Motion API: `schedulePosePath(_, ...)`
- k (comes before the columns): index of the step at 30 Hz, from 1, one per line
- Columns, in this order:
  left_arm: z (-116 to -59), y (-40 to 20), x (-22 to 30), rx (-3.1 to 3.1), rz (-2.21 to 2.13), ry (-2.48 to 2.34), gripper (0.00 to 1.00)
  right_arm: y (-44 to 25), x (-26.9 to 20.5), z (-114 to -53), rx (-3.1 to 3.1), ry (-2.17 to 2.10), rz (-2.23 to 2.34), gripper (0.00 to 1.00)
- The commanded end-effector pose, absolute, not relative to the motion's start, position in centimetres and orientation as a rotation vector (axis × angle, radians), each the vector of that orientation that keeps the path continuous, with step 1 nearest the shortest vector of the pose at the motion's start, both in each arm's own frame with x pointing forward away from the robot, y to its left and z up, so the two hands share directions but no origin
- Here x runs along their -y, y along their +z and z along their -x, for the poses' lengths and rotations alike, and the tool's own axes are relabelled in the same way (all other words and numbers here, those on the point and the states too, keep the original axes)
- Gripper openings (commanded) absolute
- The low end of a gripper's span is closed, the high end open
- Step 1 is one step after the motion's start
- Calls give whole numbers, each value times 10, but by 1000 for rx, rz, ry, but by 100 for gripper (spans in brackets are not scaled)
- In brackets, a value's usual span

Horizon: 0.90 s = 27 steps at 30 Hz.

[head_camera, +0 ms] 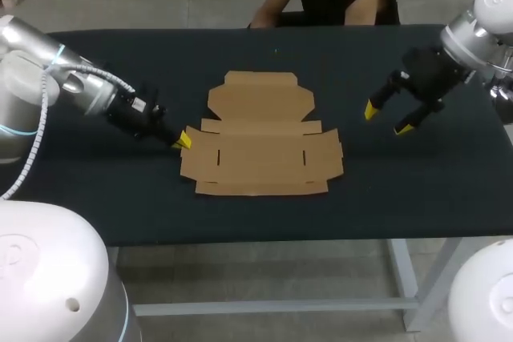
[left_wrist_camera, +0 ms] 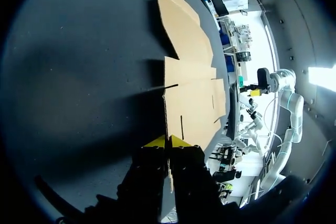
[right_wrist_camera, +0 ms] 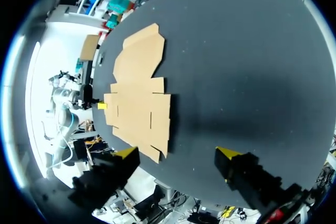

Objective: Assemble the packaging by folding the flat box into shape, placing the metal phone stand inside, and closing the box properly

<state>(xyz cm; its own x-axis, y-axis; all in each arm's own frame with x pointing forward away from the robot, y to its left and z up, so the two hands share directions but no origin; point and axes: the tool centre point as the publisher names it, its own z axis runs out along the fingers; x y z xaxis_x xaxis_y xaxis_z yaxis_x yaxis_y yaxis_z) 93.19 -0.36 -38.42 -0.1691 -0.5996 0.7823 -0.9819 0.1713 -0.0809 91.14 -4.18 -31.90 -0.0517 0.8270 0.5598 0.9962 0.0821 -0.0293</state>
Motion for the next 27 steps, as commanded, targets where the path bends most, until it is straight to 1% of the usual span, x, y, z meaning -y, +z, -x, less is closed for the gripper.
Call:
schedulePosePath(1, -928, -383, 1, 1845, -1490, 821, 0, -318, 41, -911, 1932, -514, 1793, 100)
schedulePosePath(20, -920, -383, 3, 1847, -1478, 820, 0, -319, 38, -910, 1939, -511, 1783, 100)
schedulePosePath(21, -920, -383, 3, 1855, -1484, 810, 10, -319, 38, -910, 1939, -511, 1783, 100)
schedulePosePath(22, -920, -383, 3, 1858, -1492, 809, 73, -319, 39, -909, 1937, -511, 1784, 100)
schedulePosePath(23, -920, -383, 3, 1857, -1491, 809, 100, -319, 39, -909, 1936, -511, 1785, 100)
schedulePosePath(27, -925, -375, -2, 1885, -1551, 821, 100, -319, 39, -908, 1932, -511, 1789, 100)
